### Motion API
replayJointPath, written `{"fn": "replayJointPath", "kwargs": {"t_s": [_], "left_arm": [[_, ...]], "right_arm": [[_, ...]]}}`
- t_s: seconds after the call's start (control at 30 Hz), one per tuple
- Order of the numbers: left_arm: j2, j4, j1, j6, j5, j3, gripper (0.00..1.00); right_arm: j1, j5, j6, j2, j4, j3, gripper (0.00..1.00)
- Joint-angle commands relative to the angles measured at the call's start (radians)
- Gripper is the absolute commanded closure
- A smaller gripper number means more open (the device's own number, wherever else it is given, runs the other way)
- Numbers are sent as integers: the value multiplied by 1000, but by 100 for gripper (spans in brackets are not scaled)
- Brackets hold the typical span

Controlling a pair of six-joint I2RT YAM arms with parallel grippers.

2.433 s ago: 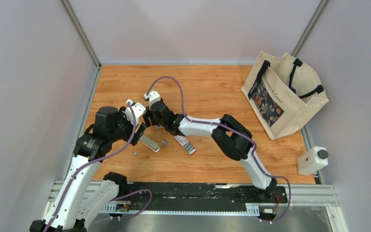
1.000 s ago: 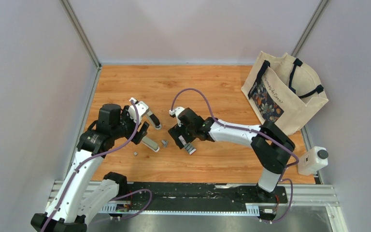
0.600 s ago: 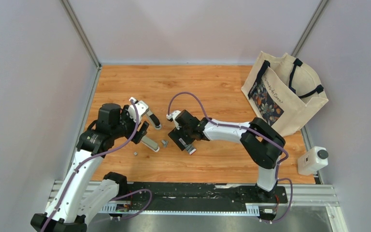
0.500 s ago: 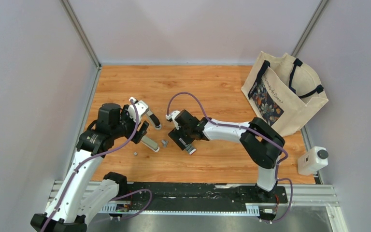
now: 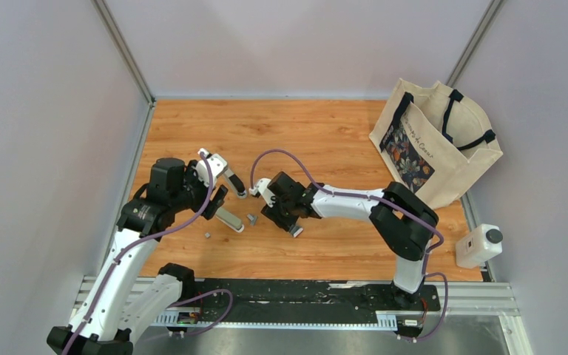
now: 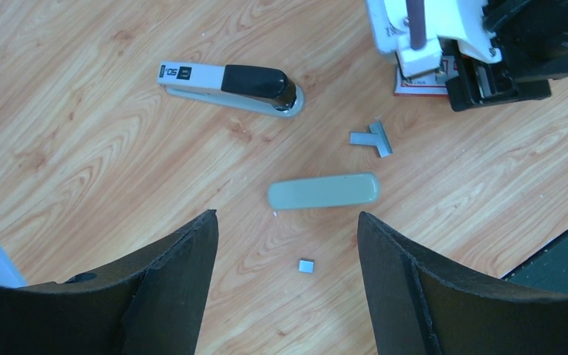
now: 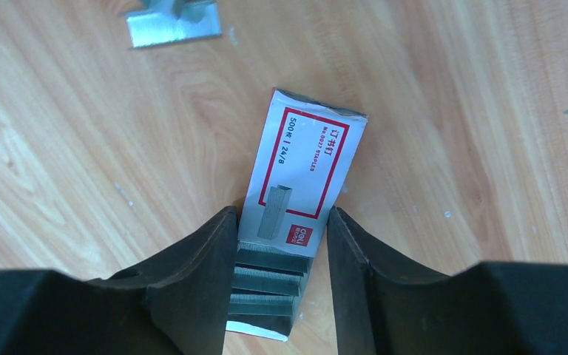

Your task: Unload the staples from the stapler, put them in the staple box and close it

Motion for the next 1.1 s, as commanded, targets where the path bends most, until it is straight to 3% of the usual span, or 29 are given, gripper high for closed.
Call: {"fn": "replayJointPath", "kwargs": {"t_s": [0.0, 0.23, 0.33, 0.47, 0.6, 0.73, 0.83, 0.93, 0.97, 1.03, 1.07], "left_arm": [[-5, 14, 3, 25, -8, 22, 23], [-22, 9, 3, 28, -8, 5, 23], [-30, 14, 3, 43, -13, -5, 22], [-21, 20, 3, 60, -15, -22, 22], [-10, 25, 3, 74, -18, -24, 22], [-5, 26, 3, 78, -18, -21, 22], [-5, 28, 3, 81, -15, -19, 22], [-4, 28, 3, 90, -4, -19, 22], [-4, 29, 1, 95, 2, -19, 22], [2, 31, 1, 117, 16, -19, 22], [15, 34, 1, 121, 19, -16, 22]], "right_arm": [[29, -28, -71, -33, -103, -44, 53], [76, -5, -114, -79, -222, -62, 55], [102, 47, -127, -85, -276, -64, 49], [118, 107, -122, -127, -255, -75, 35], [118, 165, -87, -161, -223, -58, 28], [115, 208, 37, -240, -163, -64, 23], [118, 214, 196, -312, -140, -88, 26], [119, 138, 319, -392, -124, -133, 40], [125, 121, 394, -409, -126, -168, 49], [130, 99, 485, -455, -132, -209, 59], [130, 95, 575, -469, -131, -264, 72]]}}
